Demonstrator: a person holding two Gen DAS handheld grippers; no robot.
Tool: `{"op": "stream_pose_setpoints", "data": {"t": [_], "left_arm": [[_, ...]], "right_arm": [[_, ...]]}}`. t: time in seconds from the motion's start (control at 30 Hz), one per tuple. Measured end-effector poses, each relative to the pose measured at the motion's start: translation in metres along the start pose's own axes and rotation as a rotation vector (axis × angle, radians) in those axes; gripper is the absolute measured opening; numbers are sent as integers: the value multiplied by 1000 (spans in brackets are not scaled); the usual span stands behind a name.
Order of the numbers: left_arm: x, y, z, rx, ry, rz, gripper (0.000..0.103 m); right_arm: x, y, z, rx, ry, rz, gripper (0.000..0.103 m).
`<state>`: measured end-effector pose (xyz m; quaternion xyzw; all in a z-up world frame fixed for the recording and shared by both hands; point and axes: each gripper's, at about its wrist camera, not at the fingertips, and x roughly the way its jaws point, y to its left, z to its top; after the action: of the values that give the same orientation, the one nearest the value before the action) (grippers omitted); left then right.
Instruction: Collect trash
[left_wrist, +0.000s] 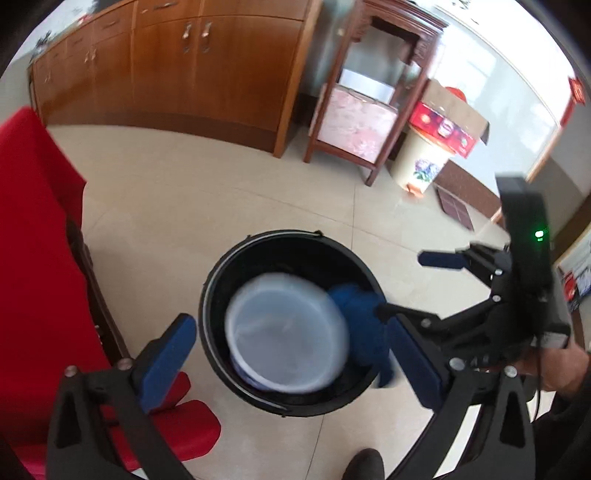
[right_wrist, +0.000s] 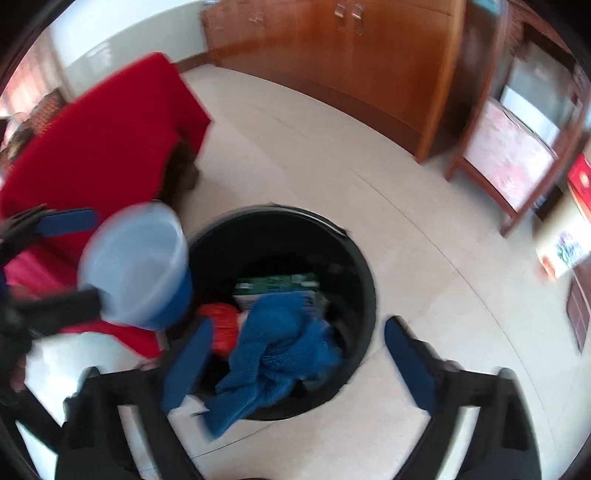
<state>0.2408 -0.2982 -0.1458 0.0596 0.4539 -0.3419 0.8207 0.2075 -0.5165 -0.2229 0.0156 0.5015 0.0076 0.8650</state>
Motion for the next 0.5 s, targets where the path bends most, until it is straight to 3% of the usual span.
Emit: {"op": "stream_pose_setpoints", "data": {"t": [0.23,0.37,0.5], "left_arm": [[-1,0,-11,-9,-48,151,103],[-5,7,-17,-27,-67,220,103],[-11,11,-21,-37,-67,243,103]], "right_arm": [[-6,-26,2,156,-44,-52,97],[-15,-18,5,151,-65,-97,103],[-25,-10,6,140,-87,-133,103]]}}
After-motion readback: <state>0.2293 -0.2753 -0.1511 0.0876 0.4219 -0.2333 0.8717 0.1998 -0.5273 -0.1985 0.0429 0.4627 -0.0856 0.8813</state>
